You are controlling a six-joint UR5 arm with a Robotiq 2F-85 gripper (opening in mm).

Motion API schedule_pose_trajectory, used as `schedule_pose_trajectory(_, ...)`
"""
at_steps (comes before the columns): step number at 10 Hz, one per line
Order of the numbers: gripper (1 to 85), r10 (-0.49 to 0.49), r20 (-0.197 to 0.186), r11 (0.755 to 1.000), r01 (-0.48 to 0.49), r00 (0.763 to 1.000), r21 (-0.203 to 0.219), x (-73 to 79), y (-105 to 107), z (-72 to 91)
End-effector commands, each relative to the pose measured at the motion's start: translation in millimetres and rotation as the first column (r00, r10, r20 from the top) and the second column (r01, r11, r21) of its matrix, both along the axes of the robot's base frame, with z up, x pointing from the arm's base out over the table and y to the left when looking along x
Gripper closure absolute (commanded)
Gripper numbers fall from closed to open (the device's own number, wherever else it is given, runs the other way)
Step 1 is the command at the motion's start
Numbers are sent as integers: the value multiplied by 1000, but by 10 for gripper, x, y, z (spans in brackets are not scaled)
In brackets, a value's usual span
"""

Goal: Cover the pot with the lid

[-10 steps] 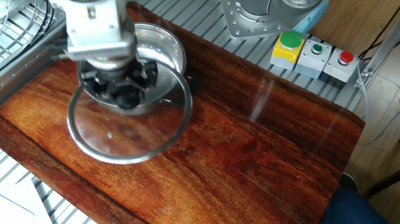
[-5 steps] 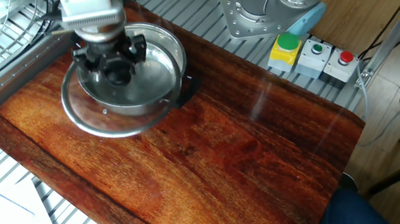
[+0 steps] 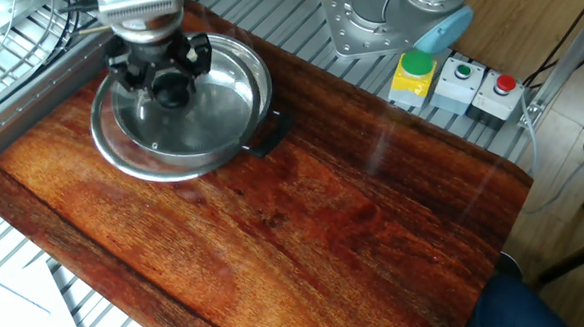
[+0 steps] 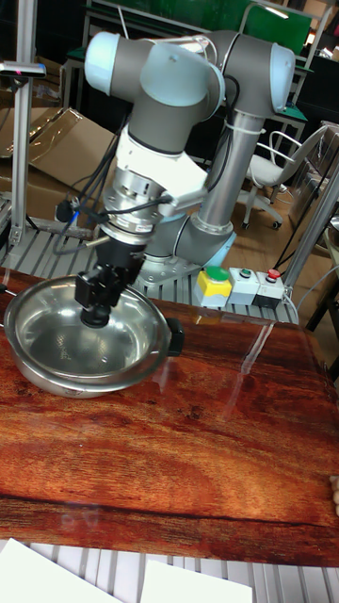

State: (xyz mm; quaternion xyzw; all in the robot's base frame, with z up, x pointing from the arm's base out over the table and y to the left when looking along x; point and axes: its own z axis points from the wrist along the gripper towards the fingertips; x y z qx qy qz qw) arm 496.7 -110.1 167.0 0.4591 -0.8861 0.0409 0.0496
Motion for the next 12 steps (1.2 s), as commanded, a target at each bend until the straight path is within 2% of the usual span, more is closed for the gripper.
schedule_pose_trajectory(1, 843, 12, -6, 1000, -12, 1000, -16, -174, -159, -58)
schedule_pose_trajectory(5, 843, 4, -14, 1000, -5, 1000, -25, -304, -248, -117)
schedule_pose_trajectory(8, 843, -32, -42, 999, 31, 999, -23, -411, -237, -117)
schedule_pose_trajectory(12, 843, -97, -53, 995, 97, 994, -1, -464, -161, -135)
